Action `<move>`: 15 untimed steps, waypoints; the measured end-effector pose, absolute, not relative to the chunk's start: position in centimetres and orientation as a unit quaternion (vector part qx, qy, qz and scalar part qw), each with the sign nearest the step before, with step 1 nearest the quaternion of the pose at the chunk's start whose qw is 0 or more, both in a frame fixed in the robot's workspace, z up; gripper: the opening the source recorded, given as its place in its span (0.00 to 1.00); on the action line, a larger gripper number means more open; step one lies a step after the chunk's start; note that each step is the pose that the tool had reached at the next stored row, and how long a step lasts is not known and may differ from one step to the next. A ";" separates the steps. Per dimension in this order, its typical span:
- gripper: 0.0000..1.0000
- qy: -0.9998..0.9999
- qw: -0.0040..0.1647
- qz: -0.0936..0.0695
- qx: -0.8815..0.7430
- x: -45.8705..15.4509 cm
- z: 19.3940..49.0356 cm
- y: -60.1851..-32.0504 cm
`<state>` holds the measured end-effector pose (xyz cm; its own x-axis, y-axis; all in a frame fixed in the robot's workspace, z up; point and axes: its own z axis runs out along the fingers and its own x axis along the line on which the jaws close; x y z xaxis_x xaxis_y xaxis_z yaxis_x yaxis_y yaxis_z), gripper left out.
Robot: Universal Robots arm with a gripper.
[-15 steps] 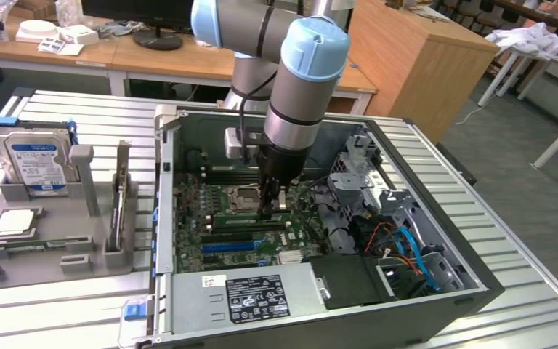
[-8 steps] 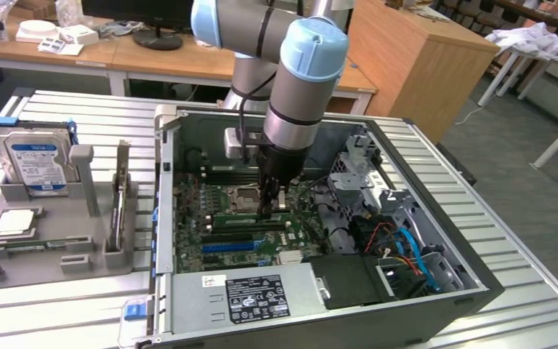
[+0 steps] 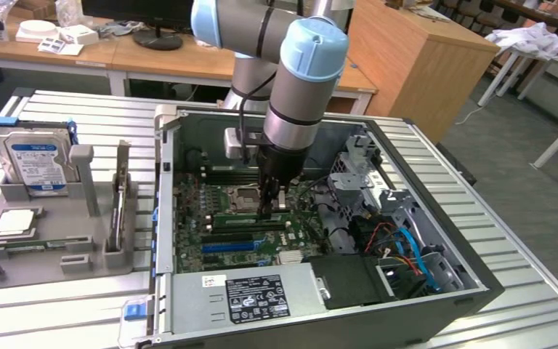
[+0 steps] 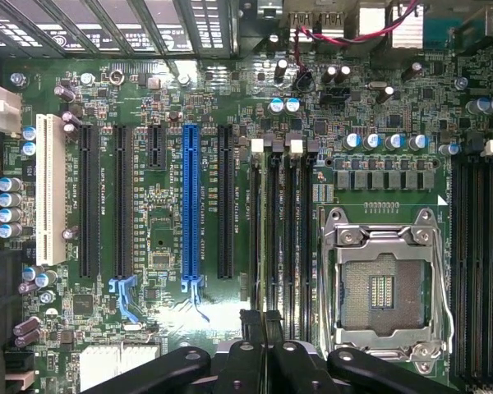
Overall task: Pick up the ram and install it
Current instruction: 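Insert the ram into the slot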
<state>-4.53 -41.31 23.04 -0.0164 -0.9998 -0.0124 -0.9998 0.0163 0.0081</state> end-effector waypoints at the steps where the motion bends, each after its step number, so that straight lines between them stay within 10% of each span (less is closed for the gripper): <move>1: 0.12 0.713 0.001 0.007 -0.701 -4.5 23.1 -41.3; 15: 0.12 0.709 0.002 0.007 -0.705 -4.5 23.4 -41.4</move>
